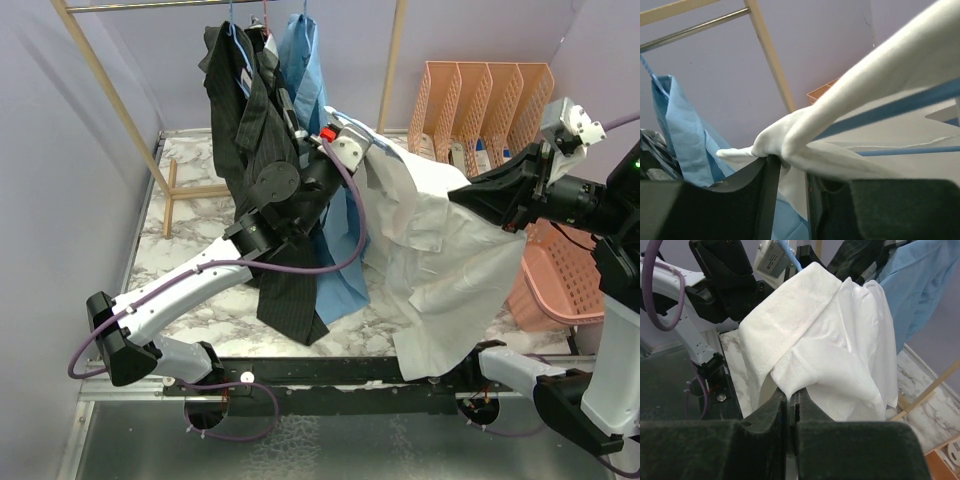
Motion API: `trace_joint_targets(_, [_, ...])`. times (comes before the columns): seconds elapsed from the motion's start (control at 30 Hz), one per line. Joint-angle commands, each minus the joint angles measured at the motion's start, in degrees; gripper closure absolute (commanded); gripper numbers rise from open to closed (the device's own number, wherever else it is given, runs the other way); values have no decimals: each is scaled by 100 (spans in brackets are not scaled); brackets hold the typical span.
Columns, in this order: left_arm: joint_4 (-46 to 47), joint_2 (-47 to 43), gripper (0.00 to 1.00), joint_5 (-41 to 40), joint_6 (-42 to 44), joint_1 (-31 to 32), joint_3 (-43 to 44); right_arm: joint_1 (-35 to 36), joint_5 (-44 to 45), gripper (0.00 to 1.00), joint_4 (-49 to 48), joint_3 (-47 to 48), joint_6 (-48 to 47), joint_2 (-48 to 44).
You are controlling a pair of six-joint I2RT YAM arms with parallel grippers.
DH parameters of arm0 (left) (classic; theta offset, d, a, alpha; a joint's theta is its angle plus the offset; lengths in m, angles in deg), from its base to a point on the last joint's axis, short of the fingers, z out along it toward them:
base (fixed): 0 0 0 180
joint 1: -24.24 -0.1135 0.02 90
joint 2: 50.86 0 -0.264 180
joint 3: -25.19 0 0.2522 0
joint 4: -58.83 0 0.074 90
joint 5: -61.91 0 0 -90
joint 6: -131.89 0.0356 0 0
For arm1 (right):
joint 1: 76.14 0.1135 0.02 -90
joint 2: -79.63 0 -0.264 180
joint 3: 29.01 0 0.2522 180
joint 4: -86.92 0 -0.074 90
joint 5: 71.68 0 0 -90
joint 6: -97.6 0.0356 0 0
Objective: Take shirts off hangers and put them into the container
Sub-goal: Remove the shirt from the hanger.
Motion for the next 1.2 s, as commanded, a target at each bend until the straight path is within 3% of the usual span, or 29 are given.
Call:
trace_joint_targets(0.0, [556, -131, 79, 319, -50, -99, 20, -18, -998, 99, -460, -104, 306, 147])
trace_joint_targets(0.1, [563, -138, 100, 281, -89, -178, 41, -35, -1035, 99, -477, -117, 349, 215])
trace_joint_targets(0.23, [501, -217, 100, 256, -194, -294, 40, -43, -484, 99, -413, -94, 322, 261])
trace_joint_targets(0.43, [-593, 67, 100, 395, -467, -441, 767, -46, 827, 99, -410, -68, 350, 272])
trace_joint_targets(0.53, [-521, 71, 100, 547, -470, -441, 659, -70, 976, 99, -484, -196, 465, 189])
trace_joint_targets(0.57, [-353, 5, 90, 592, -471, -442, 481, -90, 890, 99, -505, -242, 516, 166])
trace_joint_targets(0.63, [-21, -139, 62, 665, -475, -450, 164, -169, 662, 99, -533, -337, 635, 141])
trace_joint_targets(0.67, [31, -184, 57, 714, -483, -455, 81, -221, 551, 99, -541, -379, 704, 140])
trace_joint_targets(0.83, [78, -306, 52, 795, -419, -459, -118, -613, -623, 99, -726, -540, 1189, 350])
trace_joint_targets(0.97, [261, -365, 50, 609, -300, -477, -189, -925, -1925, 99, -1500, -838, 1955, 405])
trace_joint_targets(1.17, [507, -346, 49, 630, -257, -511, -187, -976, -2499, 99, -2123, -1091, 2472, 373])
